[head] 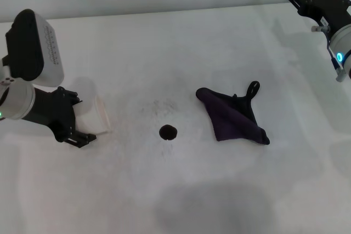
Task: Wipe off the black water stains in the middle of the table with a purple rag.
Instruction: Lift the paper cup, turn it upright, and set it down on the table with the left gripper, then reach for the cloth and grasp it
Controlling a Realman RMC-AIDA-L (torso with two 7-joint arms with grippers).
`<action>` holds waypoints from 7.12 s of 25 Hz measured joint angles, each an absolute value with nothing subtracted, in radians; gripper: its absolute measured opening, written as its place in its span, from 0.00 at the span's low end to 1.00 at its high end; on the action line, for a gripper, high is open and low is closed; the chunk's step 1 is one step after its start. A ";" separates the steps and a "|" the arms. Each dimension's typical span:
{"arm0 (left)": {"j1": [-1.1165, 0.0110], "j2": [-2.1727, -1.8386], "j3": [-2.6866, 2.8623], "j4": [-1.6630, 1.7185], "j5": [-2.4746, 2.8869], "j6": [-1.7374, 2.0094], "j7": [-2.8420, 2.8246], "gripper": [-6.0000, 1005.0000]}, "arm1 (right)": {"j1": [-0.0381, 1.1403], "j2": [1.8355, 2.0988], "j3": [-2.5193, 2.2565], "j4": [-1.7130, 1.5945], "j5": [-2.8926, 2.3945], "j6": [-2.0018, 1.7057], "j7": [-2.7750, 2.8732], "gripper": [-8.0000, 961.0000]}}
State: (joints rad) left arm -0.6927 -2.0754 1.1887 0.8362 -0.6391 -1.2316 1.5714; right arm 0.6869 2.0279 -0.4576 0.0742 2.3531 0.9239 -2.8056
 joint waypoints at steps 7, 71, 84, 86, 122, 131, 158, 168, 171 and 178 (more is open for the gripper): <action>-0.664 -2.074 1.177 0.872 -0.731 -1.203 1.572 0.79 | 0.686 2.028 -0.459 0.075 2.353 0.930 -2.806 0.90; -0.526 -2.106 1.109 -0.031 -2.436 -0.947 2.709 0.74 | 0.626 2.028 -0.465 0.134 2.231 1.031 -2.781 0.90; -0.480 -2.103 1.109 -0.031 -2.426 -1.011 2.715 0.89 | 0.625 2.027 -0.464 0.117 2.224 1.043 -2.781 0.90; -0.472 -2.103 1.109 -0.031 -2.426 -1.016 2.715 0.89 | 0.625 2.026 -0.464 0.114 2.224 1.043 -2.781 0.90; -0.236 -2.084 1.111 -0.024 -2.684 -1.431 2.476 0.89 | 0.593 2.010 -1.228 -0.727 1.288 1.047 -1.457 0.90; -0.248 -2.083 1.107 -0.020 -2.693 -1.388 2.552 0.89 | 0.574 2.013 -1.282 -1.104 0.903 1.274 -1.066 0.90; -0.338 -2.080 1.103 0.046 -2.700 -1.239 2.648 0.89 | 0.596 2.019 -1.544 -1.082 0.680 1.243 -0.706 0.89; -0.336 -2.078 1.103 0.060 -2.700 -1.219 2.648 0.89 | 0.597 2.022 -1.547 -1.049 0.674 1.225 -0.704 0.72; -0.335 -2.078 1.103 0.060 -2.700 -1.219 2.648 0.89 | 0.598 2.021 -1.544 -1.048 0.674 1.232 -0.689 0.65; -0.333 -2.079 1.103 0.061 -2.700 -1.219 2.648 0.89 | 0.600 2.018 -1.543 -1.045 0.673 1.234 -0.667 0.49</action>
State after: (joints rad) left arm -0.3326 -2.0785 1.1030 0.0609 -2.6997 -1.2193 2.6477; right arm 0.6000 2.0184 -1.5431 -1.0453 0.6729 1.2344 -0.6669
